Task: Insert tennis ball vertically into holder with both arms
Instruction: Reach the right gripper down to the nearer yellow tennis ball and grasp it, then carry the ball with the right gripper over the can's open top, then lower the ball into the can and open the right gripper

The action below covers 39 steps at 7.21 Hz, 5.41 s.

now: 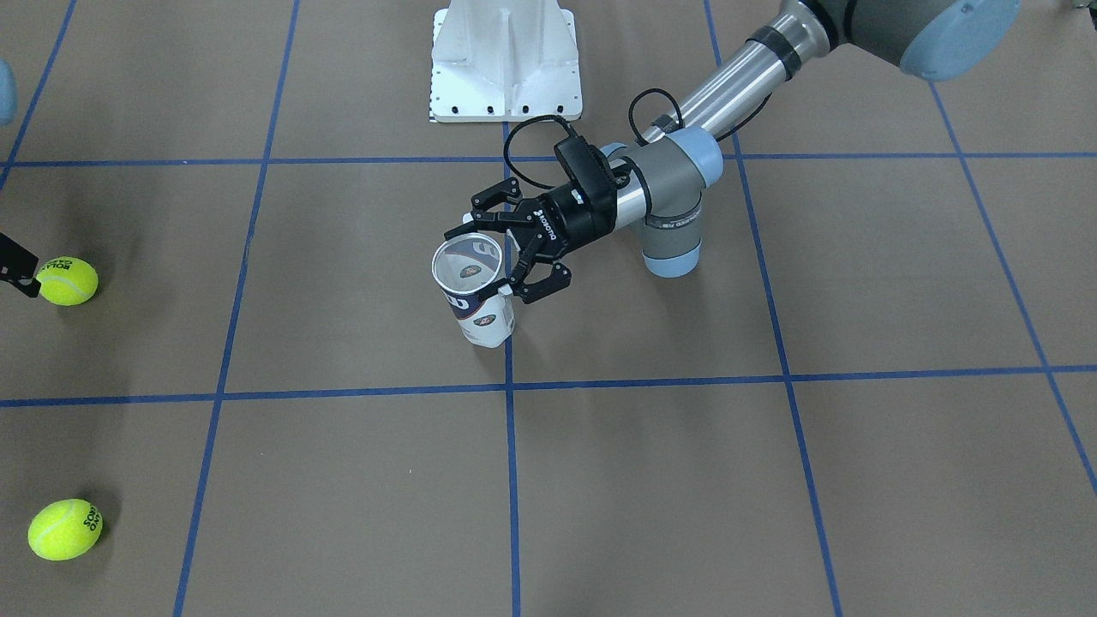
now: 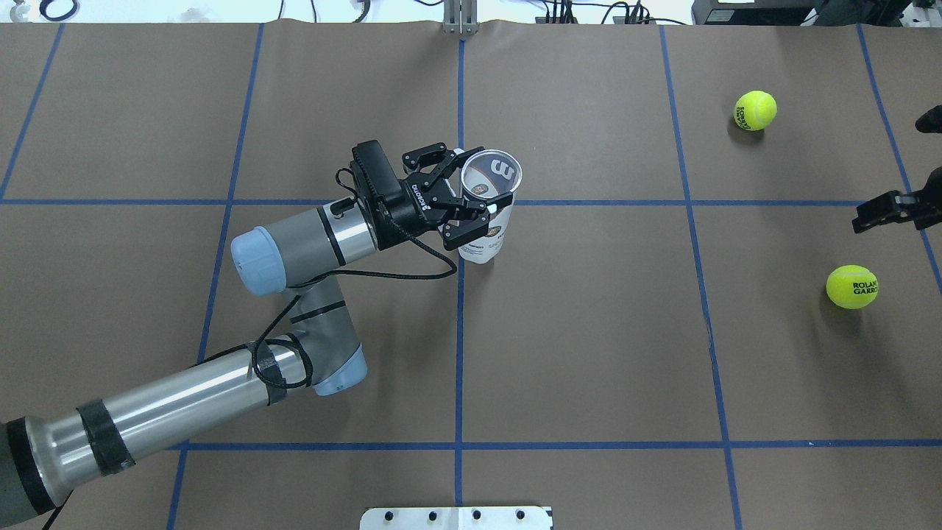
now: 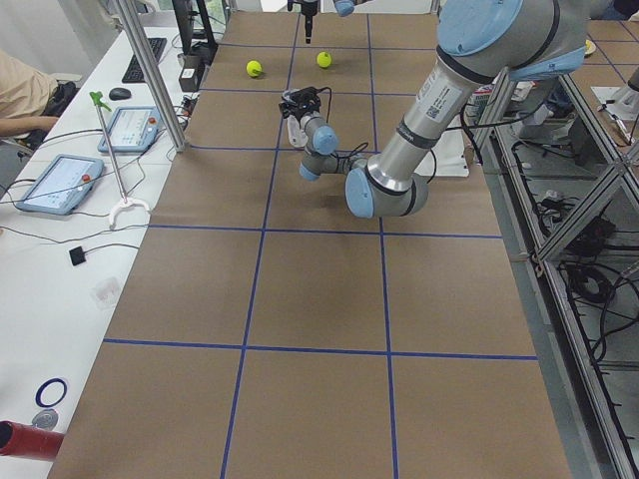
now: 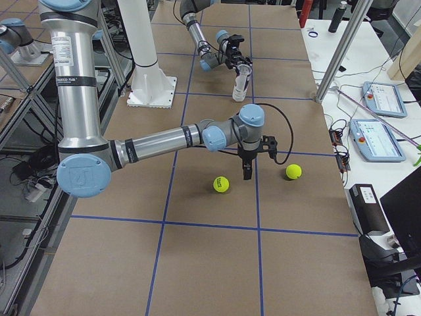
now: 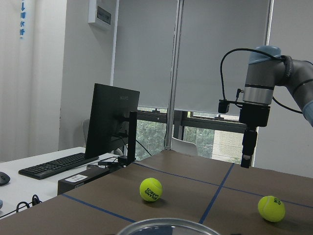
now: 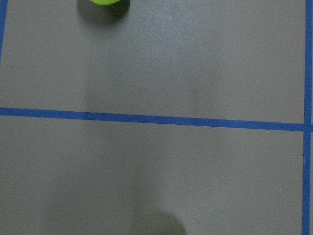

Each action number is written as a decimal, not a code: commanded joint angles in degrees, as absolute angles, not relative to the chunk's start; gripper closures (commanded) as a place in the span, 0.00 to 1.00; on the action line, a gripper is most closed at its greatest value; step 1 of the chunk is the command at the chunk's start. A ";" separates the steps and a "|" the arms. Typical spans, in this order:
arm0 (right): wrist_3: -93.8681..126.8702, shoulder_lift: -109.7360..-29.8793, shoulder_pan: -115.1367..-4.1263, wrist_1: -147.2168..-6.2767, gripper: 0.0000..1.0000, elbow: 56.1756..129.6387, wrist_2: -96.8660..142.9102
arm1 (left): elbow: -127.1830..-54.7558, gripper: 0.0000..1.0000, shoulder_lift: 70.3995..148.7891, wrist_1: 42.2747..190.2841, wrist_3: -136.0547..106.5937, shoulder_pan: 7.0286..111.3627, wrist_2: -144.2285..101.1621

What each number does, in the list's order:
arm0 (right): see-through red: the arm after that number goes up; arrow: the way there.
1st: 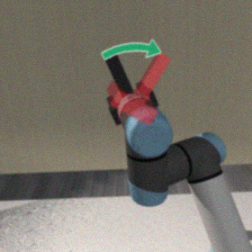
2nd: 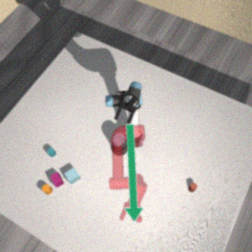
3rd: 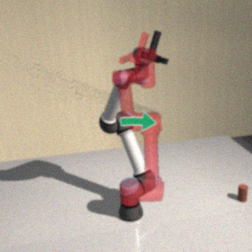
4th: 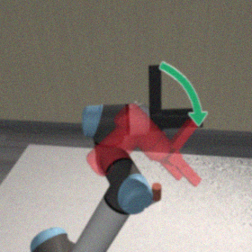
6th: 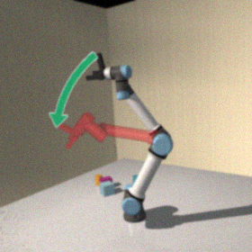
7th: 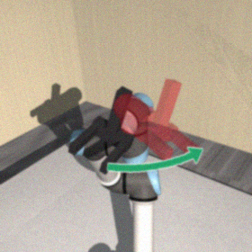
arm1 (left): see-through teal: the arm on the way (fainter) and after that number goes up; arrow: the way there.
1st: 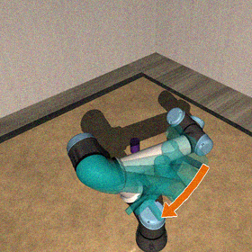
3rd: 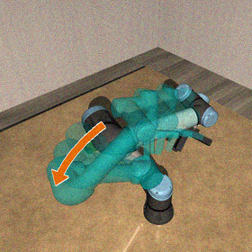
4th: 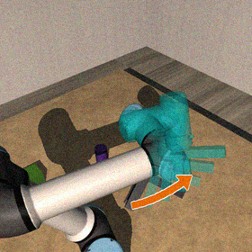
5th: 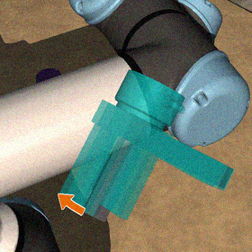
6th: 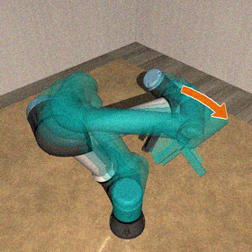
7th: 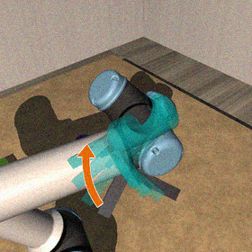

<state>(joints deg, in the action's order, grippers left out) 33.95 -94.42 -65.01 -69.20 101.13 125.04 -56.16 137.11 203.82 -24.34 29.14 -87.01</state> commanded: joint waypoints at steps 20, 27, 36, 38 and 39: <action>68.06 -46.39 -56.98 -106.96 1.00 110.52 132.37 | -56.34 0.24 136.49 203.82 -23.73 29.00 -87.10; 74.62 -30.15 -42.64 -114.59 1.00 95.89 116.13 | -56.16 0.23 136.49 203.91 -23.64 28.92 -87.10; 73.48 -32.17 -40.43 -114.61 0.06 95.98 111.10 | -55.90 0.23 136.14 204.43 -23.64 29.09 -87.28; 73.48 -32.17 -40.17 -114.52 0.02 95.89 110.92 | -55.90 0.23 136.14 204.43 -23.64 29.09 -87.36; 73.48 -32.08 -40.08 -114.52 0.02 95.98 110.92 | -55.90 0.23 136.14 204.43 -23.73 29.09 -87.36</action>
